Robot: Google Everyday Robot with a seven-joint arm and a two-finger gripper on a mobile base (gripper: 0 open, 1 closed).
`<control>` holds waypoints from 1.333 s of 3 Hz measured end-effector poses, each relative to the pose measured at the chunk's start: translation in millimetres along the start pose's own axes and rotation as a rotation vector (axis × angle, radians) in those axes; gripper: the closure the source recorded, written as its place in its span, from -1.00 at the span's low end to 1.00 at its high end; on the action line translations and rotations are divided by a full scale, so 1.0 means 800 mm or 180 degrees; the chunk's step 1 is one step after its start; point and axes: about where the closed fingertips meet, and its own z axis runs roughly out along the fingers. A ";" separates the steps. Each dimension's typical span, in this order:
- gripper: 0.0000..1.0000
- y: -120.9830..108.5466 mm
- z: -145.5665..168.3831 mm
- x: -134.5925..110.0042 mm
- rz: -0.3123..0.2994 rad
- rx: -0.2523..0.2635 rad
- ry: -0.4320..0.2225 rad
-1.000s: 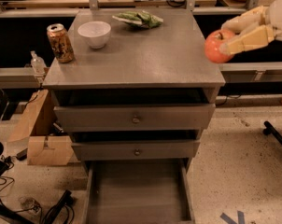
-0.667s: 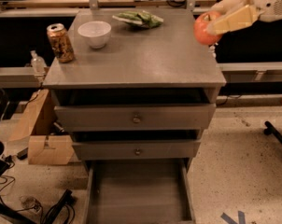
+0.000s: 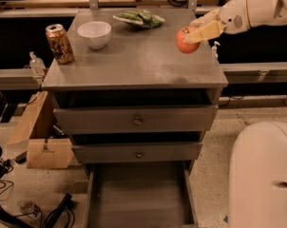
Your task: Pick apple from bottom drawer and place on counter
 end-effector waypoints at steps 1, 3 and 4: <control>0.96 -0.011 0.069 0.077 0.0266 -0.0249 0.0105; 0.01 -0.006 0.083 0.082 0.0295 -0.0353 0.0111; -0.44 -0.006 0.083 0.082 0.0295 -0.0353 0.0111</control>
Offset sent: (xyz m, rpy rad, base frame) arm 0.0349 0.0450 -0.1685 0.0441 0.2475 0.1660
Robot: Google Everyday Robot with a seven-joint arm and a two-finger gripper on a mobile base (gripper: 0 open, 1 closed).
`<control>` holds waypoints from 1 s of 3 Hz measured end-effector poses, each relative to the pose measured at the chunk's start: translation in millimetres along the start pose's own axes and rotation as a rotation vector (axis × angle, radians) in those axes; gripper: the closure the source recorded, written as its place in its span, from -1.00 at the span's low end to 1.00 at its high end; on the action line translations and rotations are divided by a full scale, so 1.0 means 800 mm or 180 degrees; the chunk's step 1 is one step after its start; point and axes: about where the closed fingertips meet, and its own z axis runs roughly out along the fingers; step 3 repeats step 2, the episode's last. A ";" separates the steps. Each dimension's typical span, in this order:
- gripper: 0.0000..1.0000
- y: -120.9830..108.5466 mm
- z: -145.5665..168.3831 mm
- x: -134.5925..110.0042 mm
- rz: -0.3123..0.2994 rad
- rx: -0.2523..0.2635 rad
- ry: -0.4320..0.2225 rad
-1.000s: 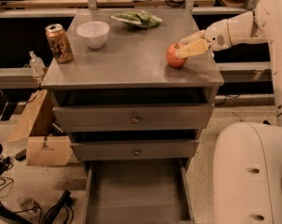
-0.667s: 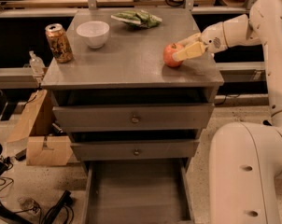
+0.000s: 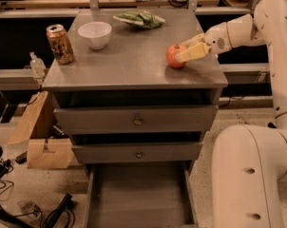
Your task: Pick apple from bottom drawer and place on counter
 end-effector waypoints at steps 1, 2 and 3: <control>-0.99 0.000 0.002 0.000 0.0001 -0.0003 -0.0001; -1.00 -0.001 0.003 0.000 0.0002 -0.0005 -0.0002; -1.00 -0.001 0.003 0.000 0.0002 -0.0005 -0.0002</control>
Offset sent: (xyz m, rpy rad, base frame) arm 0.0000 0.0000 0.0000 0.0000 0.0000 0.0000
